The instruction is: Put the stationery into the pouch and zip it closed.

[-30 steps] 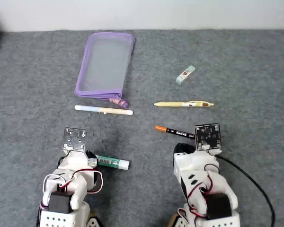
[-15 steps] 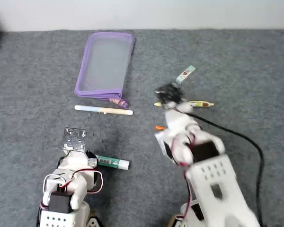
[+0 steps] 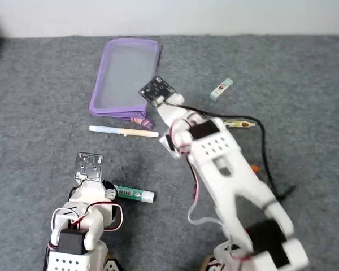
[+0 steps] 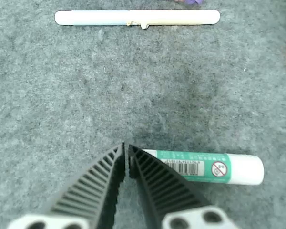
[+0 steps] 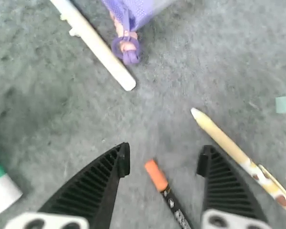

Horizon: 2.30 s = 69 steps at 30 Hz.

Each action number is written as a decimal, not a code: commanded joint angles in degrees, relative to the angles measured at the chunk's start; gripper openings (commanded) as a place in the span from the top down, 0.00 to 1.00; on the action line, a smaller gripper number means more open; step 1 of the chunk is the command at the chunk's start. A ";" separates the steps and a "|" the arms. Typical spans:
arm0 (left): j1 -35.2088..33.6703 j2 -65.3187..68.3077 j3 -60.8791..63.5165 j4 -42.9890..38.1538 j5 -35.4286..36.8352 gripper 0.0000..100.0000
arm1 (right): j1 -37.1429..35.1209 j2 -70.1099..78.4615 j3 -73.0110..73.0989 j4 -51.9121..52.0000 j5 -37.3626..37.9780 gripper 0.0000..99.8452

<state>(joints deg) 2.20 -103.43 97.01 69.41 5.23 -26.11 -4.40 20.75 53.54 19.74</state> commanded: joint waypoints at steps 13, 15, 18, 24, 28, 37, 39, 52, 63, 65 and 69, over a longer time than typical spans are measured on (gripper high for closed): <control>-0.26 -0.53 -0.57 0.53 0.44 0.99 | -7.08 27.21 -30.86 -2.42 0.53 0.74; -0.26 -0.53 -0.57 0.53 0.44 0.99 | -7.16 30.29 -33.76 -2.42 0.53 0.74; -0.26 -0.53 -0.57 0.53 0.44 0.99 | -7.34 33.98 -37.27 -2.24 0.53 0.74; -0.26 -0.53 -0.57 0.53 0.44 0.99 | -6.46 41.19 -40.70 -2.59 0.53 0.74; -0.26 -0.53 -0.57 0.53 0.44 0.99 | -5.23 43.56 -42.46 -1.98 0.62 0.79; -0.26 -0.53 -0.57 0.53 0.44 0.99 | -2.33 39.43 -48.00 6.64 1.05 0.99; -0.26 -0.53 -0.57 0.53 0.44 0.99 | -1.98 36.88 -48.00 8.40 1.58 0.99; -0.26 -0.53 -0.57 0.53 0.44 0.99 | -3.38 16.31 -48.00 20.88 4.57 0.99; -0.26 -0.53 -0.57 0.53 0.44 0.99 | -2.33 11.82 -47.56 40.13 4.66 0.99; -0.26 -0.53 -0.57 0.53 0.44 0.99 | -0.48 12.79 -46.86 42.24 4.66 0.98; -0.26 -0.53 -0.57 0.53 0.44 0.99 | 3.12 13.85 -46.86 48.31 4.57 0.84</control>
<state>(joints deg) 2.20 -103.43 97.01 69.41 5.23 -25.76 10.81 -24.26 98.20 23.69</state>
